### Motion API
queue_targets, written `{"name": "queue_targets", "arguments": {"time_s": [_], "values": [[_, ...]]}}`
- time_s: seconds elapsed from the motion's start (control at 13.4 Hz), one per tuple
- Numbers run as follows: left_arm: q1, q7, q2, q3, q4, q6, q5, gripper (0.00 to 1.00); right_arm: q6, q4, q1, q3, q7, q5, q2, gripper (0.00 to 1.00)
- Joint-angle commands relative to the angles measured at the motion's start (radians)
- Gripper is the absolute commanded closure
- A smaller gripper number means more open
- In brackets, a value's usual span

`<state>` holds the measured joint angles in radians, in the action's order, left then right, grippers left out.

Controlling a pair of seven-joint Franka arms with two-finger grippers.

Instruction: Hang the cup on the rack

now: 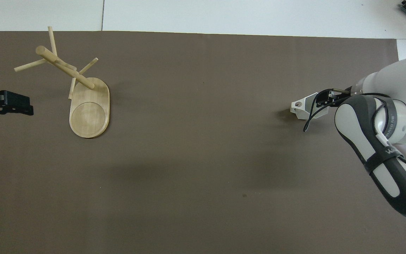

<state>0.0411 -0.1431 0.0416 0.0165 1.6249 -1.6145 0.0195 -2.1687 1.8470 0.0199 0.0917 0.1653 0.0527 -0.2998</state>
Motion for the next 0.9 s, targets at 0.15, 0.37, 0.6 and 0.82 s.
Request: {"name": "queue_targets", "arguments": {"time_s": [0.15, 0.37, 0.6, 0.82], "values": [[0.000, 0.020, 0.026, 0.010, 0.027, -0.004, 0.014, 0.00, -0.014, 0.003, -0.008, -0.006, 0.013, 0.022, 0.002, 0.24], [-0.010, 0.061, 0.026, 0.010, 0.029, -0.010, 0.014, 0.00, -0.008, 0.001, -0.008, -0.006, 0.013, 0.067, 0.001, 0.41], [-0.012, 0.122, 0.024, 0.005, 0.026, -0.005, 0.014, 0.00, -0.006, 0.000, -0.006, -0.007, 0.011, 0.067, 0.001, 0.60], [-0.012, 0.117, 0.026, 0.005, 0.027, 0.001, 0.014, 0.00, -0.006, -0.002, -0.006, -0.007, 0.011, 0.067, 0.001, 0.64]]}}
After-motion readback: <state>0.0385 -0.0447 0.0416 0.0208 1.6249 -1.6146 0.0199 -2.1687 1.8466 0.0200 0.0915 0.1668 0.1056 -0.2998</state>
